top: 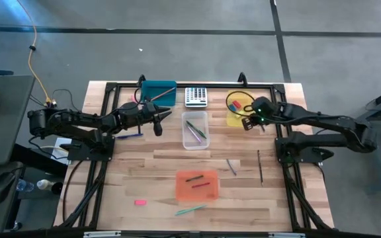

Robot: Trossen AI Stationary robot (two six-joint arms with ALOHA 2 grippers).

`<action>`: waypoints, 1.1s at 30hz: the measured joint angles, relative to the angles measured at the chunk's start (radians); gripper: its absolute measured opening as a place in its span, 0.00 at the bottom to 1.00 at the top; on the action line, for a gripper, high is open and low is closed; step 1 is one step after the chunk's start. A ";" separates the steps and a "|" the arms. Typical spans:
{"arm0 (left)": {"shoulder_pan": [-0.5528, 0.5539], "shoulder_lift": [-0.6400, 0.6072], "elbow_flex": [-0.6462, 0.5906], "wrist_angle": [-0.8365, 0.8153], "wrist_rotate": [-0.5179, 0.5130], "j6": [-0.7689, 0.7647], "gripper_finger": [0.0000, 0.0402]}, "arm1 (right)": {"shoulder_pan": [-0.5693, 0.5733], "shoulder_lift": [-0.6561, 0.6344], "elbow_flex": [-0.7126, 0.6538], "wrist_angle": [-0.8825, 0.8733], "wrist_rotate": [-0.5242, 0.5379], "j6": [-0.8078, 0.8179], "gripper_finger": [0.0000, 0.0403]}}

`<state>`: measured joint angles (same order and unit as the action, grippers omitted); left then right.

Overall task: Sort crayons/erasers/pens/pencils in bins
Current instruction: Put the yellow eraser into the yellow bin

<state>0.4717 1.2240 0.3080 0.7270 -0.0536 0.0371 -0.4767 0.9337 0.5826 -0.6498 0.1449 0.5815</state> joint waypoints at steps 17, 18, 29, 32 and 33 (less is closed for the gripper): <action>0.000 0.000 0.000 -0.004 -0.002 -0.005 0.16 | 0.126 0.193 0.054 -0.125 0.033 -0.072 0.00; 0.000 0.000 0.000 -0.004 -0.002 -0.006 0.16 | 0.117 0.205 0.053 -0.120 0.043 -0.083 0.00; 0.000 0.000 0.000 -0.004 -0.002 -0.007 0.16 | 0.019 0.252 0.054 0.015 0.091 -0.178 0.00; 0.000 0.000 0.000 -0.004 -0.002 -0.007 0.16 | -0.002 0.252 0.054 0.033 0.091 -0.191 0.00; 0.000 0.000 0.000 -0.004 -0.002 -0.007 0.16 | -0.010 0.252 0.054 0.035 0.091 -0.197 0.00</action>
<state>0.4717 1.2240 0.3080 0.7231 -0.0559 0.0301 -0.4870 1.1858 0.6361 -0.6145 0.2359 0.3848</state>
